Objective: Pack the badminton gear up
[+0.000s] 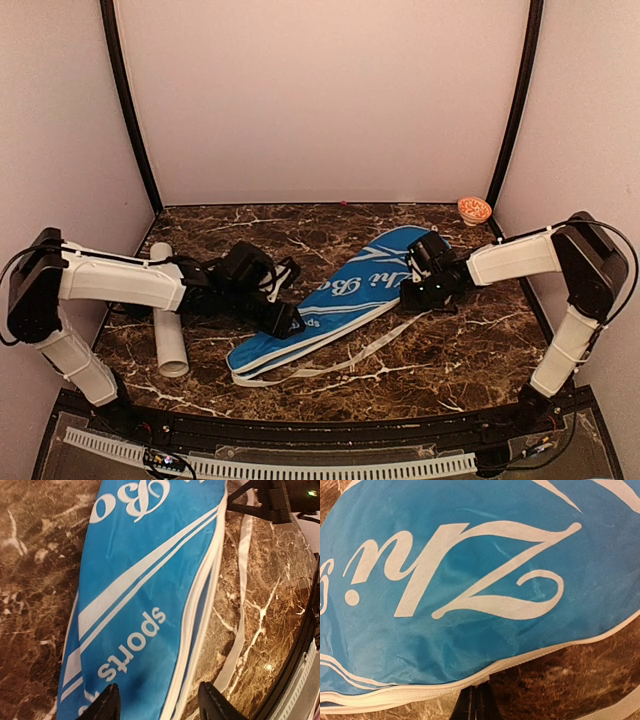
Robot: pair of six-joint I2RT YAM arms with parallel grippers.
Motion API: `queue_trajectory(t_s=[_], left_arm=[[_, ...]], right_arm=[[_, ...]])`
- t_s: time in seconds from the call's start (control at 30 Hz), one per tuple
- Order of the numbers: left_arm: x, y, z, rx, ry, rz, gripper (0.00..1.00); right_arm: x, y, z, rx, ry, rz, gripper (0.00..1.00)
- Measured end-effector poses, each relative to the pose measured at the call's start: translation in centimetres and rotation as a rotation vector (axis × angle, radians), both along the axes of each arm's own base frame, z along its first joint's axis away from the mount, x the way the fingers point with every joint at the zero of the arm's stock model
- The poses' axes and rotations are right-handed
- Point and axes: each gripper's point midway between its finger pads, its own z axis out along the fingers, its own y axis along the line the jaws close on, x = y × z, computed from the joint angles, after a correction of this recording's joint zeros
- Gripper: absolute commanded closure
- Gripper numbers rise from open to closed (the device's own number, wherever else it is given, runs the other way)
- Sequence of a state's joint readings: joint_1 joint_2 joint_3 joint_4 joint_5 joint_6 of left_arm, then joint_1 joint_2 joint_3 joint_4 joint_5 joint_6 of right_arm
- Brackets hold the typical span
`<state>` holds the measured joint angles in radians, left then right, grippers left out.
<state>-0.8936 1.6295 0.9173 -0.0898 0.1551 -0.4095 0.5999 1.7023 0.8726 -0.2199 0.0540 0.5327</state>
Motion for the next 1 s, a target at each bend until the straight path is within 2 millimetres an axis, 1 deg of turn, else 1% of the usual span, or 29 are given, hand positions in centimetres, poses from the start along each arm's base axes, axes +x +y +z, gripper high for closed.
queue_trajectory(t_s=[0.13, 0.17, 0.2, 0.23, 0.3, 0.37, 0.4, 0.47, 0.53, 0.57, 0.67, 0.73, 0.77, 0.87, 0.93, 1.0], left_arm=[[-0.4, 1.8, 4.2, -0.056, -0.072, 0.021, 0.45], [-0.6, 2.4, 5.0, -0.075, -0.082, 0.035, 0.45], [-0.7, 3.2, 5.4, -0.091, -0.081, 0.057, 0.45], [-1.1, 4.1, 5.4, -0.101, -0.071, 0.079, 0.45], [-2.2, 6.0, 4.1, -0.102, -0.023, 0.133, 0.44], [-3.7, 7.8, 2.1, -0.092, 0.041, 0.180, 0.42], [-5.0, 8.9, 0.7, -0.086, 0.090, 0.210, 0.40], [-6.7, 10.6, -1.0, -0.079, 0.147, 0.247, 0.34], [-8.1, 11.9, -1.6, -0.090, 0.187, 0.287, 0.31], [-8.4, 12.2, -1.3, -0.112, 0.197, 0.311, 0.31], [-8.5, 12.3, 0.1, -0.180, 0.202, 0.348, 0.31], [-8.6, 12.2, 0.4, -0.215, 0.218, 0.368, 0.32], [-8.7, 12.2, 0.2, -0.222, 0.233, 0.379, 0.33], [-9.2, 12.1, -1.4, -0.211, 0.292, 0.406, 0.37], [-9.6, 12.2, -2.7, -0.192, 0.329, 0.422, 0.38], [-9.9, 12.1, -3.5, -0.177, 0.355, 0.438, 0.39]], right_arm=[[1.8, 0.1, 0.1, 0.026, -0.013, -0.005, 1.00], [2.0, 0.1, 0.1, 0.031, -0.015, -0.003, 1.00], [2.2, 0.1, 0.1, 0.035, -0.017, -0.002, 1.00], [2.4, 0.1, 0.1, 0.037, -0.018, 0.004, 1.00], [2.4, 0.3, 0.1, 0.041, -0.016, 0.020, 1.00], [2.3, 0.5, 0.1, 0.042, -0.016, 0.037, 1.00], [2.2, 0.6, 0.1, 0.043, -0.016, 0.046, 1.00], [2.2, 0.6, 0.1, 0.041, -0.018, 0.057, 1.00], [2.1, 0.7, 0.1, 0.037, -0.020, 0.066, 1.00], [2.1, 0.7, 0.1, 0.035, -0.021, 0.069, 1.00], [2.1, 0.7, 0.1, 0.025, -0.026, 0.079, 1.00], [2.1, 0.7, 0.1, 0.020, -0.029, 0.085, 1.00], [2.1, 0.7, 0.2, 0.019, -0.031, 0.087, 1.00], [2.0, 0.9, 0.2, 0.014, -0.034, 0.096, 1.00], [1.7, 1.2, 0.2, 0.011, -0.034, 0.109, 1.00], [1.5, 1.5, 0.2, 0.008, -0.034, 0.122, 1.00]])
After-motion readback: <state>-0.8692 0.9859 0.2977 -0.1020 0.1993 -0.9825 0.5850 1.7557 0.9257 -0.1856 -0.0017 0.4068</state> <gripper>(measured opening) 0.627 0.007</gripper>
